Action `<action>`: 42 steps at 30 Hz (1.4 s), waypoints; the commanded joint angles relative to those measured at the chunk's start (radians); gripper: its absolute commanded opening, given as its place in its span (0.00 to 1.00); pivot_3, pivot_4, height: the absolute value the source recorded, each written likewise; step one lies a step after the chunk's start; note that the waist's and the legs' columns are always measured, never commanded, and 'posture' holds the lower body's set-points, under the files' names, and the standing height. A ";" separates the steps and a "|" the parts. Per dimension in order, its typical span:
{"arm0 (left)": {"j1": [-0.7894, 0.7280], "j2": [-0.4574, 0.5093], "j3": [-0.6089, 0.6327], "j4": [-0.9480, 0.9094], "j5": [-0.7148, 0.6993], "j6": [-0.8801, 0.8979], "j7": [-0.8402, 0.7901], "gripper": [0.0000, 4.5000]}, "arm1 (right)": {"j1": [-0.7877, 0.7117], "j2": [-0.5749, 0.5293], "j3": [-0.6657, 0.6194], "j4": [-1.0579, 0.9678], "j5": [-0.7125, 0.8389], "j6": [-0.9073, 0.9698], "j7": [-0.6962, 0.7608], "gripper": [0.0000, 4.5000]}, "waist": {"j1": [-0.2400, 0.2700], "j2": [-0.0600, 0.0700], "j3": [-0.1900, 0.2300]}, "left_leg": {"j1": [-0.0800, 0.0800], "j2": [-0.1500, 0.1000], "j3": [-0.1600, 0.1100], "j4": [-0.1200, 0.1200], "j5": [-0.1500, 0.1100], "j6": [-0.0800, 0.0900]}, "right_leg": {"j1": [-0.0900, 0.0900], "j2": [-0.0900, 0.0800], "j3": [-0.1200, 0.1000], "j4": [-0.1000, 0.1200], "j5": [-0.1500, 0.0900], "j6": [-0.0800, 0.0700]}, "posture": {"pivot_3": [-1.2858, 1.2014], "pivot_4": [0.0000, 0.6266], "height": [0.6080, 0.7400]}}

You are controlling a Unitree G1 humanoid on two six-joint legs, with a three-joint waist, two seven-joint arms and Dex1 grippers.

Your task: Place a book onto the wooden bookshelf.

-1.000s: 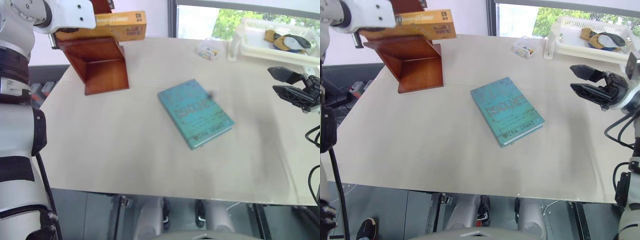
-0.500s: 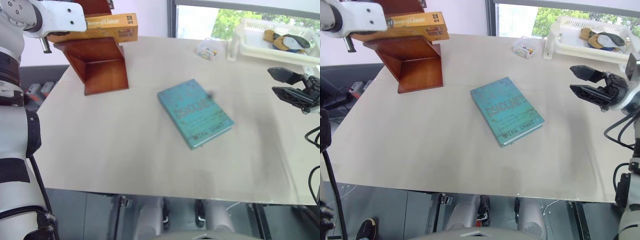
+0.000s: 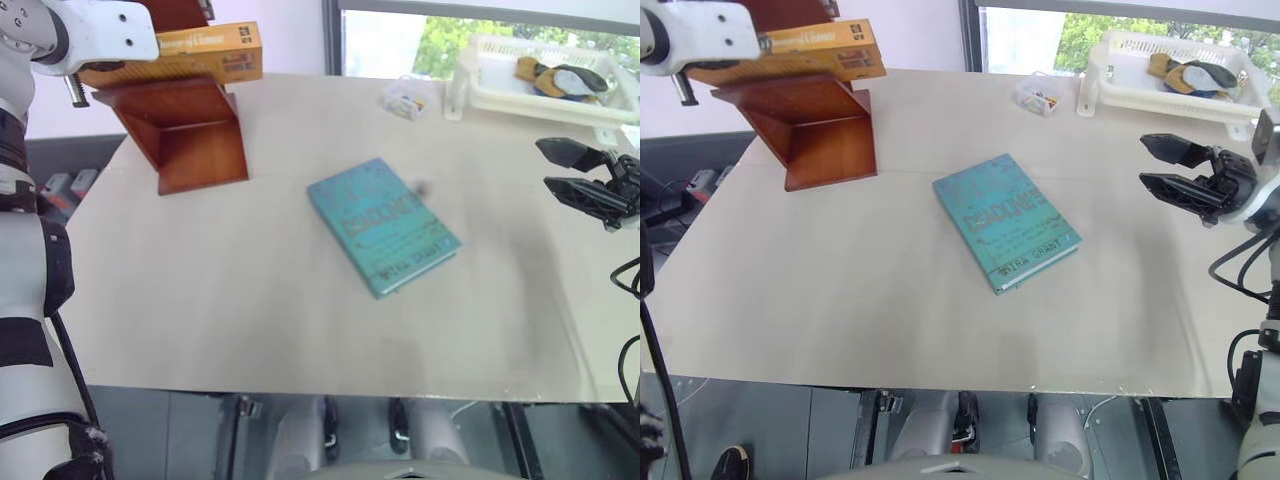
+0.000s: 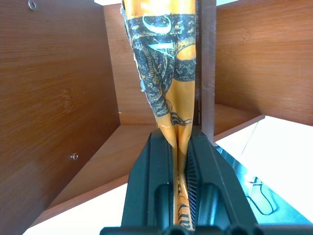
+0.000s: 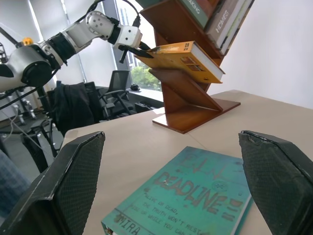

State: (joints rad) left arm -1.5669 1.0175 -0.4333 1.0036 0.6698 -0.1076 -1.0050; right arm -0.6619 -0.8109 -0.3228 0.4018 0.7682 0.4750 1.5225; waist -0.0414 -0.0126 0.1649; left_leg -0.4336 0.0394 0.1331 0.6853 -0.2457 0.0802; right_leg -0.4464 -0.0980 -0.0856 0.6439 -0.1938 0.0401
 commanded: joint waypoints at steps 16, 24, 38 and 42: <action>-0.042 0.067 0.018 0.000 0.053 0.064 0.028 0.99 | -0.010 -0.007 -0.029 -0.028 0.011 -0.013 0.006 1.00 | 0.025 -0.001 0.000 | 0.000 0.000 0.001 0.001 0.000 0.000 | 0.000 -0.001 0.001 0.001 0.000 0.000 | 0.52 0.24 0.79; -0.028 0.087 0.030 -0.012 0.045 0.084 -0.060 0.99 | -0.005 -0.006 -0.033 -0.029 0.010 -0.017 0.002 1.00 | 0.029 -0.001 0.000 | 0.000 0.000 0.001 0.001 0.000 0.000 | 0.000 -0.001 0.000 0.001 0.000 0.000 | 0.52 0.24 0.79; 0.351 -0.036 0.424 -0.640 -0.588 0.528 -0.427 0.99 | 0.074 -0.030 -0.068 -0.088 0.033 0.018 -0.010 1.00 | 0.029 0.000 -0.001 | 0.001 0.000 -0.001 0.003 0.000 0.000 | 0.001 -0.002 0.000 0.003 0.000 0.000 | 0.52 0.24 0.79; 0.666 -0.148 0.606 -1.059 -0.851 0.887 -0.371 0.99 | 0.169 -0.056 -0.104 -0.150 0.050 0.054 -0.019 1.00 | 0.026 0.001 -0.001 | 0.001 0.000 -0.001 0.004 0.000 0.000 | 0.002 -0.001 0.001 0.003 0.000 0.000 | 0.52 0.24 0.79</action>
State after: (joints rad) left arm -0.9362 0.8752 0.1036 0.0802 -0.0871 0.6741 -1.3976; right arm -0.4982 -0.8424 -0.3829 0.2963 0.7920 0.5169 1.5007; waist -0.0155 -0.0119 0.1636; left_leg -0.4315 0.0391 0.1323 0.6878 -0.2455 0.0801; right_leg -0.4444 -0.0995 -0.0837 0.6466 -0.1933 0.0398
